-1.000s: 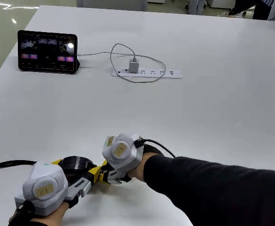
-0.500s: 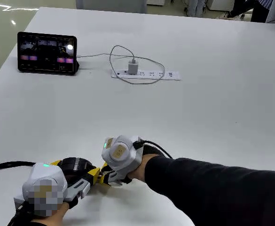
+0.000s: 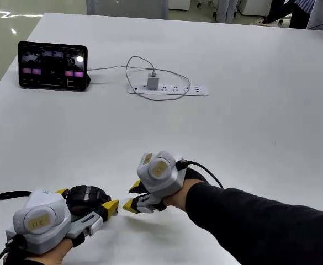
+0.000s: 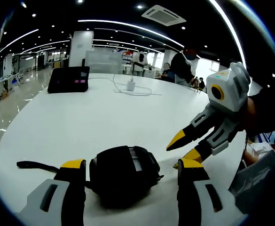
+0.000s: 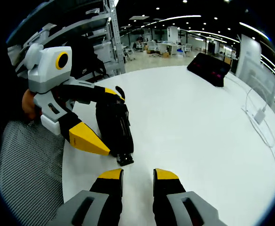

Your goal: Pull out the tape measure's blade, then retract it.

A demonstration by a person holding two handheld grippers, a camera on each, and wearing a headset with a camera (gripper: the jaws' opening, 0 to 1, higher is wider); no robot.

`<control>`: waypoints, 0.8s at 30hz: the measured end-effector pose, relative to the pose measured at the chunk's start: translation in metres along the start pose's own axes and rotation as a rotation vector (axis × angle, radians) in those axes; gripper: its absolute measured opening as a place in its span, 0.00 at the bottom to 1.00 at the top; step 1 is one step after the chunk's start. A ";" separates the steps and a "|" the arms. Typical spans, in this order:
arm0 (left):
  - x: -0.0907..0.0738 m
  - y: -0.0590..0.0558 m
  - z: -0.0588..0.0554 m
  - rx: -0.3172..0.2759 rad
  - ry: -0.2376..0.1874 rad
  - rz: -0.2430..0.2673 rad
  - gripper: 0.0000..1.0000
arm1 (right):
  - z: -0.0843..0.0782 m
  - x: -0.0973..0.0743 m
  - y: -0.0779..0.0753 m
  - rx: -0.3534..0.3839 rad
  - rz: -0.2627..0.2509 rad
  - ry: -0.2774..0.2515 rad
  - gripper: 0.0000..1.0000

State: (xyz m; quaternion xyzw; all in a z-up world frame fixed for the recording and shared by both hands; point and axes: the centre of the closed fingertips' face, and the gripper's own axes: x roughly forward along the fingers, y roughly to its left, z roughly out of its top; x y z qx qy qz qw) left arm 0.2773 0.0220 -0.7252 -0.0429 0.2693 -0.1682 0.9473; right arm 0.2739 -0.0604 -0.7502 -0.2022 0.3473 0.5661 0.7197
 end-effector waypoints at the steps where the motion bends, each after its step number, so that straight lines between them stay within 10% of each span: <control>1: 0.000 0.000 0.000 0.003 0.001 -0.005 0.79 | -0.001 -0.003 -0.001 -0.003 -0.007 -0.003 0.23; 11: -0.006 0.007 0.000 0.030 0.028 -0.103 0.99 | -0.024 -0.035 -0.008 0.040 -0.067 -0.016 0.27; 24: -0.029 0.021 -0.013 0.141 0.139 -0.219 0.99 | -0.059 -0.079 -0.011 0.093 -0.140 -0.058 0.36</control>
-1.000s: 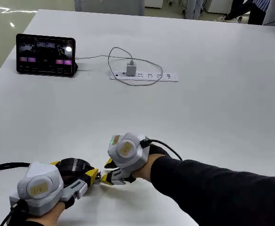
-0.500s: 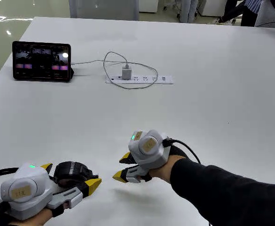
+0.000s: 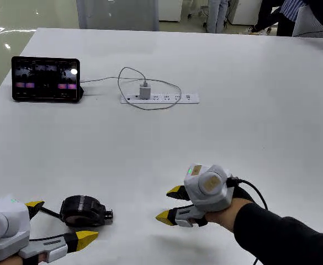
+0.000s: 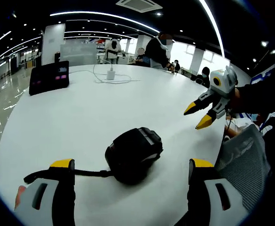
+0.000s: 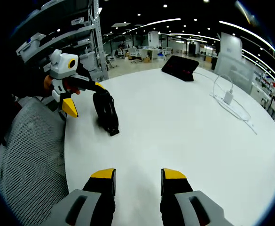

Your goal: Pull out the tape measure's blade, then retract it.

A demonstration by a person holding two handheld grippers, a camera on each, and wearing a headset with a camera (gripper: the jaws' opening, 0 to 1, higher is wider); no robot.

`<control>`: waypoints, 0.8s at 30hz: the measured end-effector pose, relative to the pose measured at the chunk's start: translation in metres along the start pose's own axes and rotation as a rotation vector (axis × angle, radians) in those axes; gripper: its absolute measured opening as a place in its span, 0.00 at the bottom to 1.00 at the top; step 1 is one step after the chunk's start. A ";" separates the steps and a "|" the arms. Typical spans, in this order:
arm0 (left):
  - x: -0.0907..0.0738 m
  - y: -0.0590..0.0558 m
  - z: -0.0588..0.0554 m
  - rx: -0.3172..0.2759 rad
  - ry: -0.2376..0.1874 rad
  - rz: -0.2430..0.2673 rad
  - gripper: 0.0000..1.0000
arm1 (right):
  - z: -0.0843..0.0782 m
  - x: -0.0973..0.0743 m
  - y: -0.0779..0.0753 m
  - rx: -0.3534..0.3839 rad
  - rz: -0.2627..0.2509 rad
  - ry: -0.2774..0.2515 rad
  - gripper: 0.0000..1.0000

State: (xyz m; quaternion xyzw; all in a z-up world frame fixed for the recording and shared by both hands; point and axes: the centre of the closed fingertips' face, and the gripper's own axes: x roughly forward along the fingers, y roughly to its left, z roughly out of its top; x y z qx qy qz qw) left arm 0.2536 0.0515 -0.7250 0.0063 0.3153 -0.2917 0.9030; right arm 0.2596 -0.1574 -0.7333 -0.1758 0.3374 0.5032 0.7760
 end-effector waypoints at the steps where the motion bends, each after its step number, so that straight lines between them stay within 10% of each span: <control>1: -0.002 0.001 -0.002 0.004 0.013 -0.008 0.99 | -0.003 -0.004 -0.002 0.001 -0.010 -0.004 0.37; 24: -0.038 0.013 -0.017 0.081 0.117 -0.075 0.99 | -0.067 -0.077 -0.033 0.113 -0.113 -0.036 0.74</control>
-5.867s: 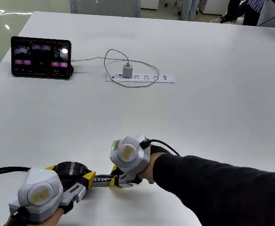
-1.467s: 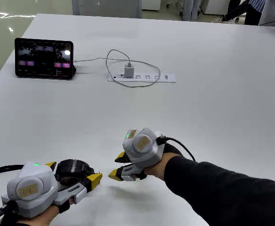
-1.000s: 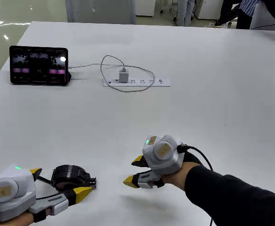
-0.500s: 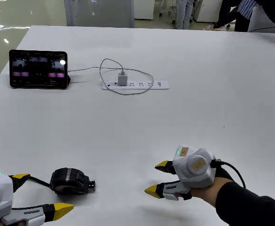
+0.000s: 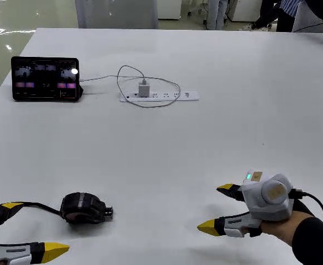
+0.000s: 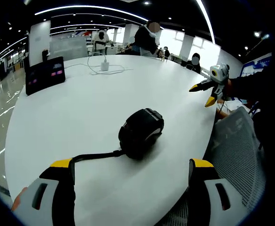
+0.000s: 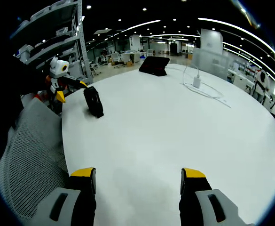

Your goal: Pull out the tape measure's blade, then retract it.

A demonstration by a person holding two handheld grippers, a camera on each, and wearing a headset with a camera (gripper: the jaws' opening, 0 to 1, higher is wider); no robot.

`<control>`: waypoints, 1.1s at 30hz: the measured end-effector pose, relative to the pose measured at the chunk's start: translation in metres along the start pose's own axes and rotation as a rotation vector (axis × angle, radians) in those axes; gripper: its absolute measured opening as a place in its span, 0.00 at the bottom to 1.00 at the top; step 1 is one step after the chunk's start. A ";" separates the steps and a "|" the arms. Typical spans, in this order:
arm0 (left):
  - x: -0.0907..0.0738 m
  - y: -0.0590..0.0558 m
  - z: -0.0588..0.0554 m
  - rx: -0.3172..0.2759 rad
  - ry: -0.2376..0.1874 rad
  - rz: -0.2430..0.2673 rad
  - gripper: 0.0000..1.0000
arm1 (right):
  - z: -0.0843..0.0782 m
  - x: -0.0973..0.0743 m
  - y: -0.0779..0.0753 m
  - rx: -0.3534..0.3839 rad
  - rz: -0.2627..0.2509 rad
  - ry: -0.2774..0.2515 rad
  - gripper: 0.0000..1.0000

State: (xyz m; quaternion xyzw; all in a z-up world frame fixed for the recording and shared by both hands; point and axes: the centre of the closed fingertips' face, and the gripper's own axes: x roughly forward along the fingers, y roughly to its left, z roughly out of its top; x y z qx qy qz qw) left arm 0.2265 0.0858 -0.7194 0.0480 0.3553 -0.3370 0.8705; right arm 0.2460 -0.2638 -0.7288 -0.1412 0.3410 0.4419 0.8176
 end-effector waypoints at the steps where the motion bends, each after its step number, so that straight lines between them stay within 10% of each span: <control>1: -0.001 0.000 0.000 -0.002 -0.002 -0.005 0.99 | -0.002 -0.002 -0.003 -0.006 -0.009 0.005 0.76; 12: -0.015 0.010 0.008 0.057 -0.019 0.026 0.99 | -0.019 -0.028 -0.017 -0.037 -0.062 0.019 0.99; 33: -0.018 0.019 0.011 0.099 -0.006 0.045 0.94 | -0.038 -0.052 -0.021 0.015 -0.085 0.020 0.99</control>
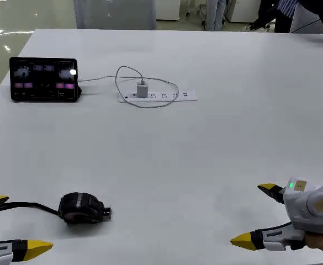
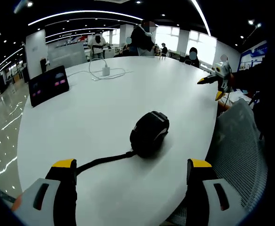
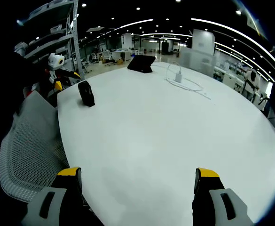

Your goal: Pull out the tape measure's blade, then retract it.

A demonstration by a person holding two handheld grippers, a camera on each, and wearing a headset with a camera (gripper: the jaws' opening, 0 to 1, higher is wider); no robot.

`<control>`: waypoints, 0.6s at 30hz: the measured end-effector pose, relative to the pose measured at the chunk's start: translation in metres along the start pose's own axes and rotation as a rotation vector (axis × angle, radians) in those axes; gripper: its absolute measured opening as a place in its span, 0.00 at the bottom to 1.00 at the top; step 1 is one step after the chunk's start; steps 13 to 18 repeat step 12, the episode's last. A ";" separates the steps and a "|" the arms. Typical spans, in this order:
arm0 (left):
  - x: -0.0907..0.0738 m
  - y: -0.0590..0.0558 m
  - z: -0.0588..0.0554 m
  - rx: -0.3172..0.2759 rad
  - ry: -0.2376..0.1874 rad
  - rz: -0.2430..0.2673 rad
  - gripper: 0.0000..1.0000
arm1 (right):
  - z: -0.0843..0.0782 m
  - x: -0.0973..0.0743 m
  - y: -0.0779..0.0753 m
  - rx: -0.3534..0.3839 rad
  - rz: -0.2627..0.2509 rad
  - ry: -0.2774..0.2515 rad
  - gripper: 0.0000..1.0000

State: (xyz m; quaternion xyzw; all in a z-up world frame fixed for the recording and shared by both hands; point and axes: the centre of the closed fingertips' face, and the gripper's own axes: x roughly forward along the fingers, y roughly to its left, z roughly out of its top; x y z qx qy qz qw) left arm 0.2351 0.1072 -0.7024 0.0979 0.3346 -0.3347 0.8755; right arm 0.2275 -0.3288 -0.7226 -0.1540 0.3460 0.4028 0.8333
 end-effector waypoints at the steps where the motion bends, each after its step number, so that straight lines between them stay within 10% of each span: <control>1: 0.000 0.001 0.001 0.003 -0.005 0.004 0.96 | 0.000 0.000 0.000 0.000 0.000 0.001 0.99; 18: -0.003 0.001 0.001 -0.002 0.000 -0.009 0.98 | 0.003 -0.002 -0.001 -0.007 0.000 -0.001 0.99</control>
